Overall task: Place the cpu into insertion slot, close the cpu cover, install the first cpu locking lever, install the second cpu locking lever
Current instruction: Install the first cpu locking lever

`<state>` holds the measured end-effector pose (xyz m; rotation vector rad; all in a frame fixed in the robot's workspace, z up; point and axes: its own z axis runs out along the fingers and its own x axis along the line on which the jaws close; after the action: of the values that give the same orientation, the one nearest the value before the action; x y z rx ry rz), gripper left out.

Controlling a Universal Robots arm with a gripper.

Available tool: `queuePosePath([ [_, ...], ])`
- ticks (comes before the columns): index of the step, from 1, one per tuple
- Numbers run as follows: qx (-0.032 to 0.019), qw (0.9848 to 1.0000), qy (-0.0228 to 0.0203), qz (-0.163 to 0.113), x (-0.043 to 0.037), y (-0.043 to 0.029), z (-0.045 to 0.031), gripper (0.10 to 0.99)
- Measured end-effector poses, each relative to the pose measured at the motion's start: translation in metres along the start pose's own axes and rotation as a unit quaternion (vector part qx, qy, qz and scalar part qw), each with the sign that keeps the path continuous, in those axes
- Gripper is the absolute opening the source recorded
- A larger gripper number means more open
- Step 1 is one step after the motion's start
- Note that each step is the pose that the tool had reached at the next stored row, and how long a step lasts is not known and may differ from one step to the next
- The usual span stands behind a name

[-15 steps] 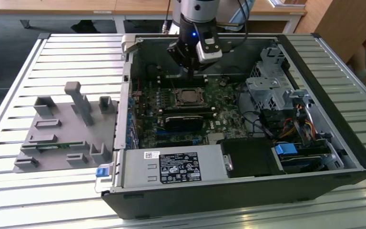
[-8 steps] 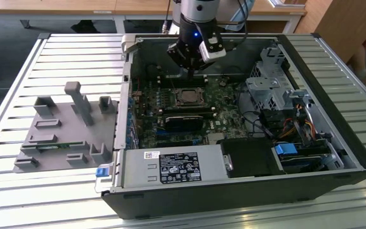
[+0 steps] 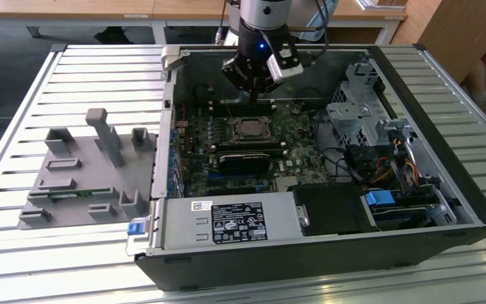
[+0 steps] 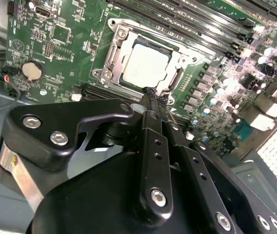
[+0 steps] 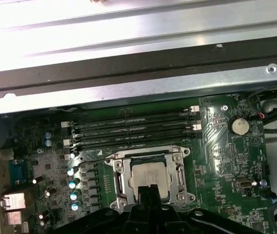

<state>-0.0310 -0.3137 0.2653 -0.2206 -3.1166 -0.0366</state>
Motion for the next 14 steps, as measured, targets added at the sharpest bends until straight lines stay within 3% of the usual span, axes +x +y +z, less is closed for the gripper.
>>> queuePosePath([
  [14, 0.0012, 0.9980, 0.0013, -0.064, 0.0001, 0.0000, 0.0002, 0.114],
])
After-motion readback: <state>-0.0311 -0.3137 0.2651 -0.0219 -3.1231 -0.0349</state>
